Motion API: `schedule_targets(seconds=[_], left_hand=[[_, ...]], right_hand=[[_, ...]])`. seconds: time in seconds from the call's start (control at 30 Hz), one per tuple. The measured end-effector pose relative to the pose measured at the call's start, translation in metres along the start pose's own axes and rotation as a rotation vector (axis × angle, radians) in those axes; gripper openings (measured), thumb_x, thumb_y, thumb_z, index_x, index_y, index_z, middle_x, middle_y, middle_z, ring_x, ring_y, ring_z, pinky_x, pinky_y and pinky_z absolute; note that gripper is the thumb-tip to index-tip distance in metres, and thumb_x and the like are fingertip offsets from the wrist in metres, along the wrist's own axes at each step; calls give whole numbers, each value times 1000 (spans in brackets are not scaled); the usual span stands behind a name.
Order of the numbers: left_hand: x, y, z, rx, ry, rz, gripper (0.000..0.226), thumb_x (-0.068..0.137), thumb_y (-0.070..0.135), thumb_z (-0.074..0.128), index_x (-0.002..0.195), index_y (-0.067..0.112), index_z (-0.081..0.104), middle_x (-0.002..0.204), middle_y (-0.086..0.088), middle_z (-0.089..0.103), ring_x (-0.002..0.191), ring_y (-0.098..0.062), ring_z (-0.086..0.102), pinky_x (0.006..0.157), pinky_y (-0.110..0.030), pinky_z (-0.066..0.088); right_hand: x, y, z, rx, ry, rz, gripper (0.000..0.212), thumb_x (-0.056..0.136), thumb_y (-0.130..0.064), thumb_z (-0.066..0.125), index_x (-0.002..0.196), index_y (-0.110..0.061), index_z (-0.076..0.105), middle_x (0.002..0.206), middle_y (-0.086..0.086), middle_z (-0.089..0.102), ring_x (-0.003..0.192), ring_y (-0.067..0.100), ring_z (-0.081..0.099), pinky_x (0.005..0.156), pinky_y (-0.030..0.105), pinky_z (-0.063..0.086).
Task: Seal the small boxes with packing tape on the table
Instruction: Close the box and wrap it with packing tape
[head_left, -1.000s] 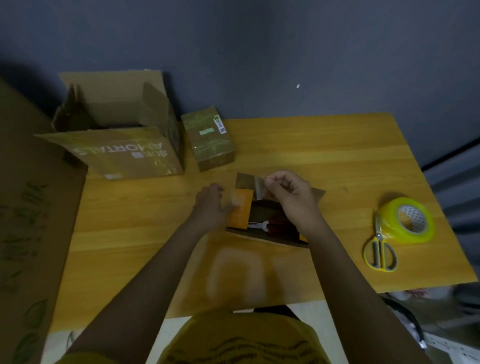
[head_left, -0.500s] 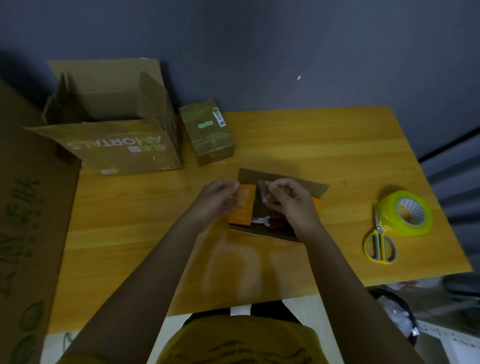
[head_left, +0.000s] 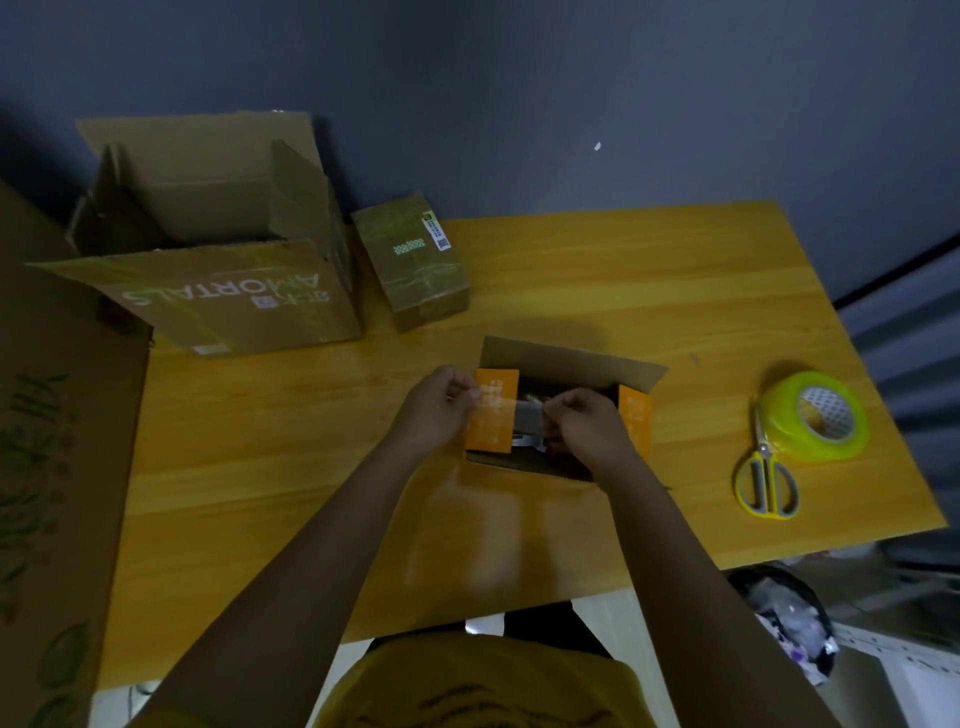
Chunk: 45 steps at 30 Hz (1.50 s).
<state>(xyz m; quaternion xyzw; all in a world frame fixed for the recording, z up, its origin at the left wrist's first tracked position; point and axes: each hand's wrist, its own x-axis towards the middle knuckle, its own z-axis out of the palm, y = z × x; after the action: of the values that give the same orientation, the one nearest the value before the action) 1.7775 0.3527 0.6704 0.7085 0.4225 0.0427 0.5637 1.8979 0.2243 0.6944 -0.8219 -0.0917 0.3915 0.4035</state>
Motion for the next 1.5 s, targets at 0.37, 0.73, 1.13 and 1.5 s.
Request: schedule_targets(seconds=[0.37,0.73,1.13,1.5], left_hand=[[8,-9,6,71,20,15,2,95,19,56,94,18,56,99,1,57,86,-13,55,67,-24,44],[9,-12,9,104,16,4,4,96,22,55,97,19,55,100,5,54,94,-11,50,73,-26,37],[12,-17,10,125,14,14,6,94,24,57,98,20,54,89,12,51,87,-10,51,66,-25,37],[10,-11,6,180,5,88,13,95,24,58,106,20,53,86,12,53,73,-4,52,57,-20,36]], right_hand=[[10,3,2,-20,38,41,12,97,-12,52,87,-8,59,88,12,62,84,26,62,81,46,55],[15,7,2,-29,50,61,12,96,-14,53,86,-13,59,87,10,64,88,27,64,83,47,56],[18,10,3,-24,32,64,14,97,-14,52,84,-12,59,86,10,63,88,27,64,85,47,55],[22,1,10,314,-173,277,22,104,-17,37,122,-7,44,98,17,68,90,25,69,76,35,58]])
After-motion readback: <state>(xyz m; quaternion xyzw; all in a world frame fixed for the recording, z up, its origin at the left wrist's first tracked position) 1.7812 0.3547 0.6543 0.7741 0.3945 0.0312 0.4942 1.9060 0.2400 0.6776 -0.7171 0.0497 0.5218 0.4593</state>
